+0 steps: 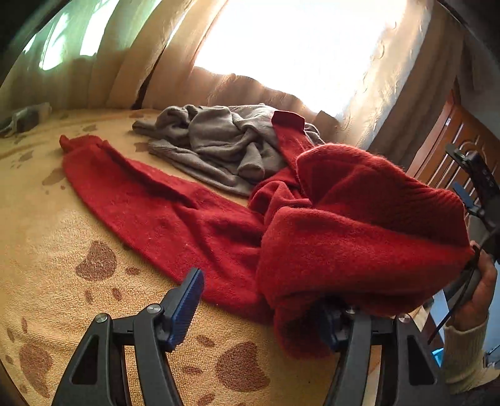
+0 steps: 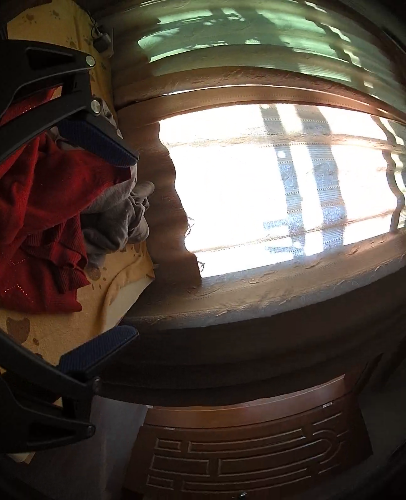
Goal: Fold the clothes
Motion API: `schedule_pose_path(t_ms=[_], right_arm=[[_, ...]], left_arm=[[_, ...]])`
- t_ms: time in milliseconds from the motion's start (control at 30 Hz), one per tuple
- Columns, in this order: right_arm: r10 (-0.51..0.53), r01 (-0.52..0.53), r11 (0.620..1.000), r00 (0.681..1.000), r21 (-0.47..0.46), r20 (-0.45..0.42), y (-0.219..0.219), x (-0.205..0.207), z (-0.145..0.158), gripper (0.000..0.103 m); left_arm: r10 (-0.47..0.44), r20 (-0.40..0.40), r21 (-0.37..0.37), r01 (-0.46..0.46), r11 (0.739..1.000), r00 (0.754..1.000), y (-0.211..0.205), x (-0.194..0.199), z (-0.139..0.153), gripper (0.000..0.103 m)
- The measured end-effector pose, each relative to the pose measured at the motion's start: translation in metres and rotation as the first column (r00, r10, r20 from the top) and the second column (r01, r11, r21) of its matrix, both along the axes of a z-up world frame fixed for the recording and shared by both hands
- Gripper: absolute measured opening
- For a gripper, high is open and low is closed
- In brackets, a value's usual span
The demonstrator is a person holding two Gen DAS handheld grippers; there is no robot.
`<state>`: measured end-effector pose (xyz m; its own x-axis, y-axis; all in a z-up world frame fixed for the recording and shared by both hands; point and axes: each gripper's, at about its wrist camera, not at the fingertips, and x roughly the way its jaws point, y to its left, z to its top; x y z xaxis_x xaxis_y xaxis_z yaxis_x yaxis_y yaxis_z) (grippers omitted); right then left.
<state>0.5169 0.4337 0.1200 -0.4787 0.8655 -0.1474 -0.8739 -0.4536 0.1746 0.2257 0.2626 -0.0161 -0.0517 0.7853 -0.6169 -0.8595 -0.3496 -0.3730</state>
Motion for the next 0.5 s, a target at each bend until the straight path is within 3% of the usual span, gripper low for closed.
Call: schedule_pose_path(t_ms=[167, 233, 267, 300, 400, 433, 500], right_arm=[[-0.112, 0.120, 0.989, 0.989, 0.087, -0.092, -0.024, 0.054, 0.017, 0.103], [-0.154, 0.170, 0.978, 0.979, 0.119, -0.131, -0.033, 0.075, 0.024, 0.103], [-0.170, 0.188, 0.973, 0.975, 0.130, -0.142, -0.037, 0.084, 0.027, 0.103], [-0.156, 0.168, 0.979, 0.983, 0.118, -0.100, -0.032, 0.084, 0.028, 0.103], [0.082, -0.082, 0.997, 0.995, 0.011, 0.049, -0.018, 0.060, 0.015, 0.103], [0.189, -0.185, 0.981, 0.978, -0.048, 0.085, -0.015, 0.048, 0.004, 0.103], [0.398, -0.377, 0.914, 0.906, -0.152, 0.146, -0.014, 0.016, -0.021, 0.102]], left_arm=[[0.044, 0.000, -0.011, -0.044, 0.999, 0.999, 0.008, -0.005, -0.002, 0.067], [0.041, 0.039, -0.010, -0.041, 0.999, 0.998, 0.010, -0.010, -0.002, 0.067], [0.034, 0.049, -0.003, -0.034, 0.999, 0.998, 0.010, -0.011, 0.001, 0.067], [0.026, 0.048, 0.008, -0.026, 1.000, 0.999, 0.009, -0.010, 0.004, 0.067], [0.015, 0.006, 0.040, -0.015, 0.999, 1.000, 0.002, -0.008, 0.019, 0.067], [0.014, -0.006, 0.047, -0.014, 0.999, 1.000, 0.000, -0.008, 0.023, 0.067], [0.018, -0.019, 0.053, -0.017, 0.998, 1.000, -0.004, -0.009, 0.028, 0.067]])
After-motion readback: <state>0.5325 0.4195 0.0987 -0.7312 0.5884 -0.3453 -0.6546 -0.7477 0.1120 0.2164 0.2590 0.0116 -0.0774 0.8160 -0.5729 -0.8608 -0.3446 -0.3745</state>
